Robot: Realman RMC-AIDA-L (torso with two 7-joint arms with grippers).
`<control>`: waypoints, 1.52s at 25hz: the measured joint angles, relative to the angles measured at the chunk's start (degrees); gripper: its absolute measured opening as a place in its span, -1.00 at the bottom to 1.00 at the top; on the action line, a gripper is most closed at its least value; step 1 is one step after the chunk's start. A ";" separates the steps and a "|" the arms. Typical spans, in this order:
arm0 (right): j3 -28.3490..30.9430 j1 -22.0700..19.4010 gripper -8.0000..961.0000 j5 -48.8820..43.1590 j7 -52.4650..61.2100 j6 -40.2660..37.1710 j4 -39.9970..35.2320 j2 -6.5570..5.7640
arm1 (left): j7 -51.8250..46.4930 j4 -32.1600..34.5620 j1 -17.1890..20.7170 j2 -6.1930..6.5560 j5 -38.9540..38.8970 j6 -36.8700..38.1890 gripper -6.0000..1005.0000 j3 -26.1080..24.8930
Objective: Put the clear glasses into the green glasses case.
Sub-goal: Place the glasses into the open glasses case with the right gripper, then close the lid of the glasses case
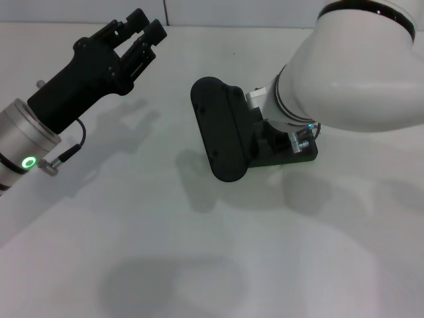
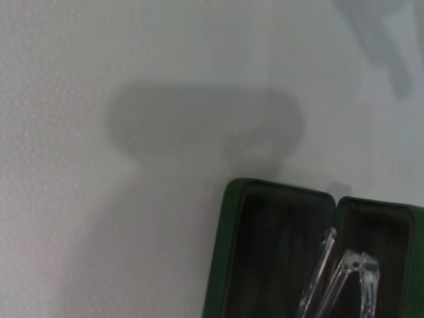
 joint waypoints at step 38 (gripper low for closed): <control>26.60 -30.26 -0.26 20.14 -21.04 -9.87 -27.30 -0.18 | -0.40 -0.10 0.69 0.28 -0.32 -0.10 -0.13 -0.17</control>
